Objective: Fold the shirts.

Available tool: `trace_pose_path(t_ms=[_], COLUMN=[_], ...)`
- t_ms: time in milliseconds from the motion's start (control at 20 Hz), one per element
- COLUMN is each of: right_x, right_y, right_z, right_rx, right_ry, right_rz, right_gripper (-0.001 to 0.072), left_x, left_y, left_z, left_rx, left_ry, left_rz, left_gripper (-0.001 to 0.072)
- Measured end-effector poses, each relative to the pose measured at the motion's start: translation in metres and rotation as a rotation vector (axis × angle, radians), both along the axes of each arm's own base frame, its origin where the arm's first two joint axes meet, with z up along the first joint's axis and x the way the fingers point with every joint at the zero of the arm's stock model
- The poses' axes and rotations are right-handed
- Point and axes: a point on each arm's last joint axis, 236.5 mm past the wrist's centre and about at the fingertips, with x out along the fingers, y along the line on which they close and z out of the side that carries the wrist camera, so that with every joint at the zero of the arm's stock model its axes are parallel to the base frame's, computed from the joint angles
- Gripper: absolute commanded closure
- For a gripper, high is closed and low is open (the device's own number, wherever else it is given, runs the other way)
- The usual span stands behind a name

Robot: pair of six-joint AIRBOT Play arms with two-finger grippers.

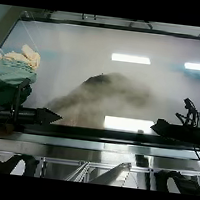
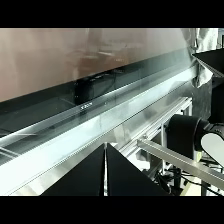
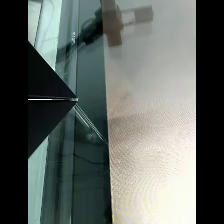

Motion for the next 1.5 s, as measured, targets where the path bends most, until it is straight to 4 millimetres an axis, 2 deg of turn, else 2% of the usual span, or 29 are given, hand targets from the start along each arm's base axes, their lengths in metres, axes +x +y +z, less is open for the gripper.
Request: trace_pose_path(t_ms=[750,1350,1400,1500], right_x=[0.0,0.004,0.004,0.005], right_y=[0.0,0.003,0.004,0.007], right_z=[0.0,0.003,0.004,0.005], right_rx=[0.0,0.021,0.025,0.043], right_ry=[0.0,-0.012,-0.014,-0.013], right_rz=[0.0,-0.011,-0.012,-0.018], right_gripper=[0.0692,0.0692,0.0692,0.0682], left_x=[0.001,0.014,0.015,0.017], left_y=[0.0,0.006,0.006,0.007], left_z=[0.0,-0.003,-0.003,-0.003], left_rx=[0.001,0.022,0.023,0.027], left_ry=[-0.003,-0.031,-0.033,-0.038], left_rz=[0.001,0.054,0.057,0.065], left_gripper=[0.0699,0.07,0.0649,0.0068])
